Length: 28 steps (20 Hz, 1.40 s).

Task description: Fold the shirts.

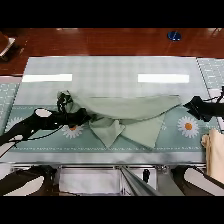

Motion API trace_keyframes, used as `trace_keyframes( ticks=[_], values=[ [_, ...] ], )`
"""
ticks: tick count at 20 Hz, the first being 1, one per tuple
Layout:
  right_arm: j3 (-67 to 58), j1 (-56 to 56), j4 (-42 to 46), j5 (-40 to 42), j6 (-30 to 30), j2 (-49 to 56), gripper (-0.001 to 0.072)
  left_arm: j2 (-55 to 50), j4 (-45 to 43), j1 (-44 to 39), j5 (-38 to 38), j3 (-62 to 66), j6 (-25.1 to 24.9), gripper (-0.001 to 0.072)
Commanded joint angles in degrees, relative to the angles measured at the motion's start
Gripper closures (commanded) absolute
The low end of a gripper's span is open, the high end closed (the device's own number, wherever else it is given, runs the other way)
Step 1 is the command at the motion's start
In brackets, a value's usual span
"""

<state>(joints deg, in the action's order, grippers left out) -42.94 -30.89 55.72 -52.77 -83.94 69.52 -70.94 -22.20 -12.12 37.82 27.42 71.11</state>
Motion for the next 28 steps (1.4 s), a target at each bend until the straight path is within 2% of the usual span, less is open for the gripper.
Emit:
trace_keyframes(
  ticks=[1, 7, 10, 15, 16, 17, 18, 19, 21, 24, 28],
  values=[
    [-6.54, 0.02, -0.70, 0.33, -0.81, 9.38, 0.0309, -0.02, 0.39, -0.04, 1.36, 0.37, -0.13, 0.0690],
    [-14.14, 0.07, -2.99, -2.23, 1.79, 20.06, 0.0309, -0.02, 0.42, -0.04, 1.86, 0.37, 0.07, 0.0689],
    [-15.72, 0.13, -7.87, -3.15, 5.86, 22.08, 0.0309, -0.02, 0.42, -0.04, 1.86, 0.37, 0.07, 0.0690],
    [-17.70, 4.96, -7.19, -3.17, 6.12, 23.65, 0.0310, 0.00, 0.42, -0.04, 1.88, 0.37, 0.07, 0.0690],
    [-17.90, 6.08, -7.21, -3.06, 5.75, 23.65, 0.0340, 0.00, 0.42, -0.04, 1.90, 0.37, 0.07, 0.0690],
    [-18.16, 6.93, -7.21, -3.32, 5.55, 23.65, 0.0433, 0.00, 0.42, -0.04, 1.95, 0.37, 0.07, 0.0689],
    [-18.51, 7.76, -7.23, -4.15, 6.10, 23.63, 0.0627, 0.00, 0.42, -0.04, 2.10, 0.39, 0.07, 0.0690],
    [-18.97, 8.28, -7.26, -5.22, 6.49, 23.45, 0.0690, 0.04, 0.42, 0.02, 2.36, 0.39, 0.04, 0.0690],
    [-20.59, 8.37, -7.34, -7.98, 6.47, 21.81, 0.0690, 0.11, 0.39, 0.92, 4.31, 1.05, -0.57, 0.0690],
    [-26.60, 8.37, -6.97, -12.09, 6.47, 15.93, 0.0691, 3.28, 0.44, 5.53, 10.91, 7.34, -4.00, 0.0690],
    [-44.15, 9.25, -7.15, -15.04, 5.51, 6.58, 0.0691, 14.05, 1.22, 14.40, 13.14, 26.10, -3.80, 0.0690]
  ],
)
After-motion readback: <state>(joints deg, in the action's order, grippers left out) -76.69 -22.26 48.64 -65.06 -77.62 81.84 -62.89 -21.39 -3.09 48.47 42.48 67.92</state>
